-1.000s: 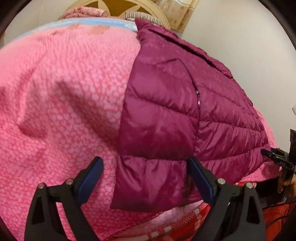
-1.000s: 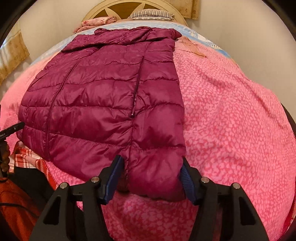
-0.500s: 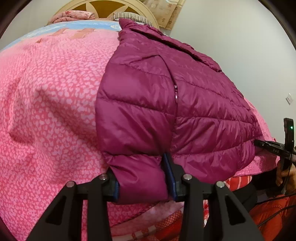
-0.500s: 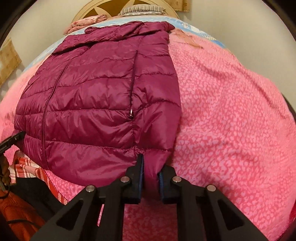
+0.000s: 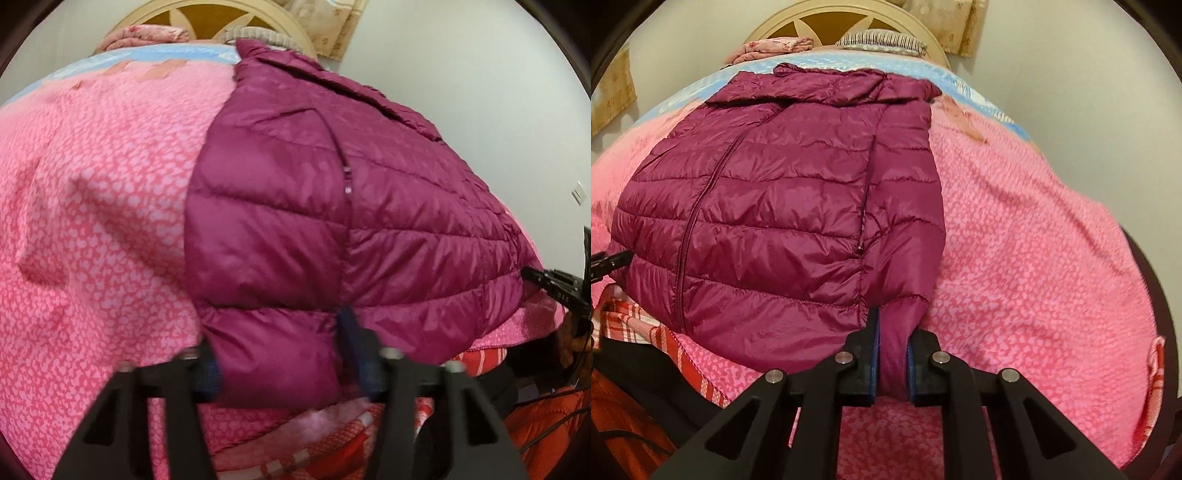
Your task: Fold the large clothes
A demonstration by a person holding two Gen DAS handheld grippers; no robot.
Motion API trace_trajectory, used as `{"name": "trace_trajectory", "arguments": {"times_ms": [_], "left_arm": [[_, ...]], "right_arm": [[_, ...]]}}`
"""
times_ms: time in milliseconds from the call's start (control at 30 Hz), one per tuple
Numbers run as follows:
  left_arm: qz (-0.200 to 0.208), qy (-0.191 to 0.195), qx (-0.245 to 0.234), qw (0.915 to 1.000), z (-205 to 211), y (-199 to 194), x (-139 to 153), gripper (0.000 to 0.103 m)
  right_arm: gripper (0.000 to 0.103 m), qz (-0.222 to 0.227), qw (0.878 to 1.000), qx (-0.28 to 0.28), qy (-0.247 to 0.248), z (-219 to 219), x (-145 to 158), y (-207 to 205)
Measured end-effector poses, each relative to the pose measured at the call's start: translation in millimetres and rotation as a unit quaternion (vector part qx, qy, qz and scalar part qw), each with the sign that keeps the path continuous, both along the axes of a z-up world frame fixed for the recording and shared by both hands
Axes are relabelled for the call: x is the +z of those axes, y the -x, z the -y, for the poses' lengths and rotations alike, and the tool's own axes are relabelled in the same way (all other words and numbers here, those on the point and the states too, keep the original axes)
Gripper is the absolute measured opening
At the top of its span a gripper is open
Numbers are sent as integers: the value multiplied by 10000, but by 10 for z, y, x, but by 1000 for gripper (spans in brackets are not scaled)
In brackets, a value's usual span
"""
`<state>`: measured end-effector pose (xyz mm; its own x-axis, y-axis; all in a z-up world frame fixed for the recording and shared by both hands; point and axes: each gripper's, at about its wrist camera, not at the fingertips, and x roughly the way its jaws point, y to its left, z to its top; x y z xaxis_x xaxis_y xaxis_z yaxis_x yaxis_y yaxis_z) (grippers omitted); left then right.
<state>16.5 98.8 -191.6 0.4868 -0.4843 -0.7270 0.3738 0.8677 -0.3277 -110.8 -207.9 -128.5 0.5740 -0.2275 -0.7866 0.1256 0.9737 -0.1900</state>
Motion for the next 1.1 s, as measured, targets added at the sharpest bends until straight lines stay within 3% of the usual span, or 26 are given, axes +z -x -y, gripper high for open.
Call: {"name": "trace_trajectory", "arguments": {"times_ms": [133,200,267,433,567,867,1100], "left_arm": [[77,100,-22,9999,-3,10,53,25],[37,287,-19,9996,-61,-5,81,17],[53,606,-63,9981,-143,8,156,14],[381,1120,-139,9929,-274,79,511,12],[819,1582,-249,9837,-372,196,865,11],[1611,1748,-615,9694,-408,459,1432,11],[2100,1918,-965,9538,-313,567,1853,11]], "right_arm": [[10,45,10000,22,17,-27,40,12],[10,68,9999,23,-128,-3,59,18],[9,98,9992,20,-398,47,87,31],[5,322,9958,63,-852,128,247,126],[4,578,9905,63,-1247,225,413,234],[3,1062,9784,187,-1765,383,771,514],[3,1613,9592,197,-2315,600,1168,891]]}}
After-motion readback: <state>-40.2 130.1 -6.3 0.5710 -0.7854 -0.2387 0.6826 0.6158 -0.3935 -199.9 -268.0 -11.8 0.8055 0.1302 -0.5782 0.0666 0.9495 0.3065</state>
